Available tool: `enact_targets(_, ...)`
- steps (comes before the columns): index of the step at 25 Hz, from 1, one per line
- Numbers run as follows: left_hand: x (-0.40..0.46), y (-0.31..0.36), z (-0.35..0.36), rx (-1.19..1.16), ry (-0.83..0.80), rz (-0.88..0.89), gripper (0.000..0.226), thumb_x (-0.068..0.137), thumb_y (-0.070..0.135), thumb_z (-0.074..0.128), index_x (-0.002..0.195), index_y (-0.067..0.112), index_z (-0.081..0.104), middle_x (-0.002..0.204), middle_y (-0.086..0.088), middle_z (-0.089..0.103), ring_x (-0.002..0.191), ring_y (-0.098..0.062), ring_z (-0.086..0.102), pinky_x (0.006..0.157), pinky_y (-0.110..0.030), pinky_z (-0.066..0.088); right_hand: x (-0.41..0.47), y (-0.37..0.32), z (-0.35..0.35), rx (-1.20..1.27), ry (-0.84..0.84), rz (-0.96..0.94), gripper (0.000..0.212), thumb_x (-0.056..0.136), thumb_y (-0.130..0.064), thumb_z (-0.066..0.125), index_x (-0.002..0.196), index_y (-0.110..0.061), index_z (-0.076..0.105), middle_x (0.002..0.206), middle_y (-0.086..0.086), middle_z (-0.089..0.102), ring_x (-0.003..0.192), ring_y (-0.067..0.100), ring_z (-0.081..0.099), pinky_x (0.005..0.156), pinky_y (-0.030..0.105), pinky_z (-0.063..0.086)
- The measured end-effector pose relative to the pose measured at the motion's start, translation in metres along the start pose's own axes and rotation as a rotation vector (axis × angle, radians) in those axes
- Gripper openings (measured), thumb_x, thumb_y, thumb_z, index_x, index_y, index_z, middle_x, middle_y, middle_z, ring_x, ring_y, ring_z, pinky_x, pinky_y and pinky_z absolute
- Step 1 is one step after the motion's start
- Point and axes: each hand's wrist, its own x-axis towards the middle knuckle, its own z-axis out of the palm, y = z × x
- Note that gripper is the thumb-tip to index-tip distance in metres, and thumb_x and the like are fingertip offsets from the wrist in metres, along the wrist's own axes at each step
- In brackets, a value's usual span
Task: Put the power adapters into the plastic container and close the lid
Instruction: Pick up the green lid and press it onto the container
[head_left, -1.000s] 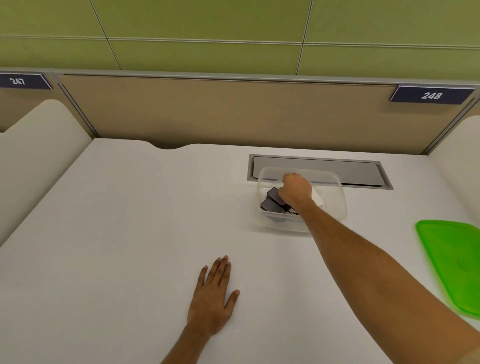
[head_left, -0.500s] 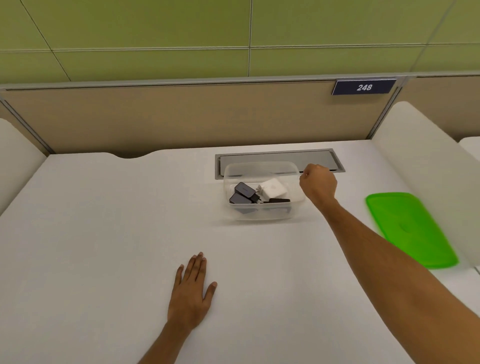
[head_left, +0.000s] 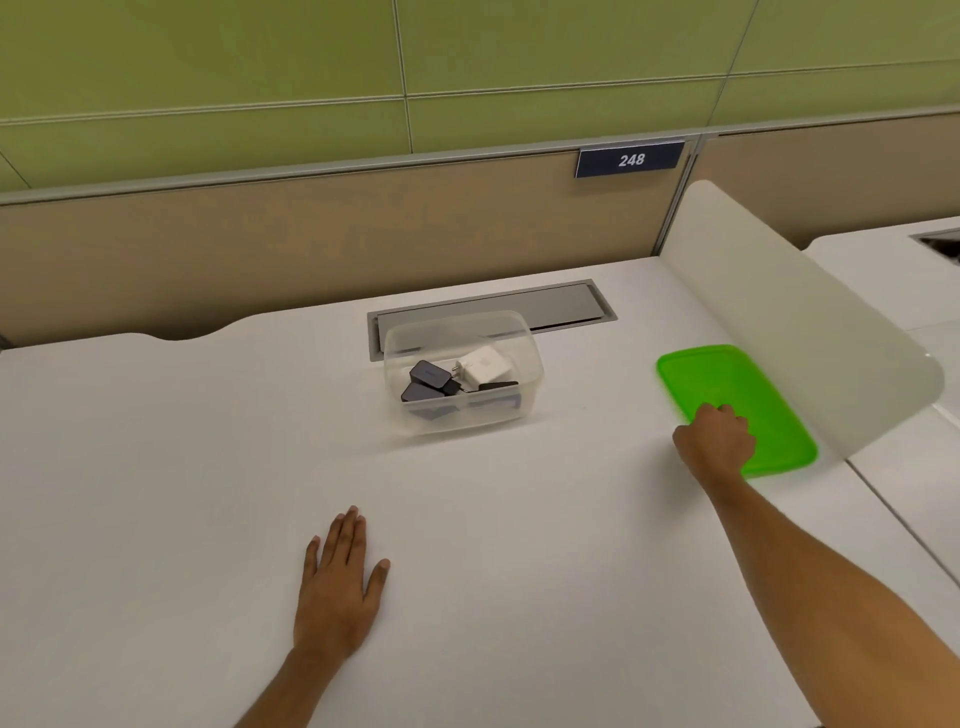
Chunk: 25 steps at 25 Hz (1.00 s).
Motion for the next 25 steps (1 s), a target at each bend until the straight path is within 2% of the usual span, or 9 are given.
enact_targets(5, 0.000, 0.001, -0.001, 0.008, -0.007, 0.006, 0.085, 0.088, 0.062, -0.008, 0.146, 0.004, 0.013, 0.157, -0.004, 0.013, 0.143, -0.014, 0.011, 0.115, -0.032, -0.007, -0.008, 0.035, 0.011, -0.093, -0.022, 0.087, 0.029, 0.081, -0.008, 0.055, 0.106, -0.003, 0.066, 0.113, 0.018, 0.057, 0.110, 0.036, 0.050, 0.090, 0.042, 0.041)
enact_targets(15, -0.001, 0.004, -0.005, 0.027, -0.075, -0.014, 0.082, 0.092, 0.058, -0.005, 0.145, 0.001, 0.020, 0.155, -0.007, 0.021, 0.142, -0.013, 0.010, 0.114, -0.033, -0.006, -0.008, 0.049, 0.019, -0.090, -0.013, 0.106, 0.025, 0.080, -0.006, 0.057, 0.103, -0.002, 0.068, 0.108, 0.018, 0.063, 0.109, 0.036, 0.053, 0.090, 0.041, 0.042)
enact_targets(18, 0.000, 0.003, -0.004, 0.027, -0.055, -0.003, 0.087, 0.088, 0.062, -0.011, 0.146, 0.002, 0.014, 0.157, -0.007, 0.014, 0.143, -0.011, 0.003, 0.114, -0.033, -0.008, -0.004, 0.044, 0.016, -0.018, 0.109, 0.067, 0.024, 0.076, -0.001, 0.055, 0.098, 0.004, 0.065, 0.103, 0.023, 0.063, 0.104, 0.039, 0.054, 0.089, 0.044, 0.039)
enact_targets(20, 0.001, 0.002, -0.002, 0.011, -0.034, 0.010, 0.091, 0.084, 0.064, -0.015, 0.146, 0.003, 0.010, 0.157, -0.006, 0.007, 0.141, -0.004, -0.011, 0.114, -0.033, -0.010, 0.001, 0.034, 0.010, 0.077, 0.260, 0.043, 0.023, 0.078, 0.000, 0.052, 0.097, 0.009, 0.060, 0.101, 0.028, 0.061, 0.100, 0.042, 0.055, 0.089, 0.047, 0.038)
enact_targets(22, 0.002, 0.002, -0.003, -0.016, -0.021, 0.016, 0.093, 0.082, 0.067, -0.015, 0.146, 0.003, 0.009, 0.156, -0.003, 0.002, 0.136, 0.003, -0.024, 0.115, -0.034, -0.010, 0.008, 0.021, 0.000, 0.180, 0.384, 0.033, 0.023, 0.084, -0.007, 0.049, 0.101, 0.007, 0.058, 0.103, 0.029, 0.061, 0.099, 0.043, 0.055, 0.091, 0.049, 0.037)
enact_targets(25, 0.010, 0.005, -0.009, -0.061, -0.018, 0.015, 0.094, 0.080, 0.070, -0.015, 0.147, 0.007, 0.004, 0.157, -0.002, 0.000, 0.139, -0.001, -0.019, 0.116, -0.034, -0.011, 0.021, -0.008, -0.025, 0.371, 0.470, 0.003, 0.024, 0.091, -0.015, 0.049, 0.108, 0.001, 0.056, 0.108, 0.026, 0.060, 0.101, 0.043, 0.054, 0.092, 0.050, 0.037)
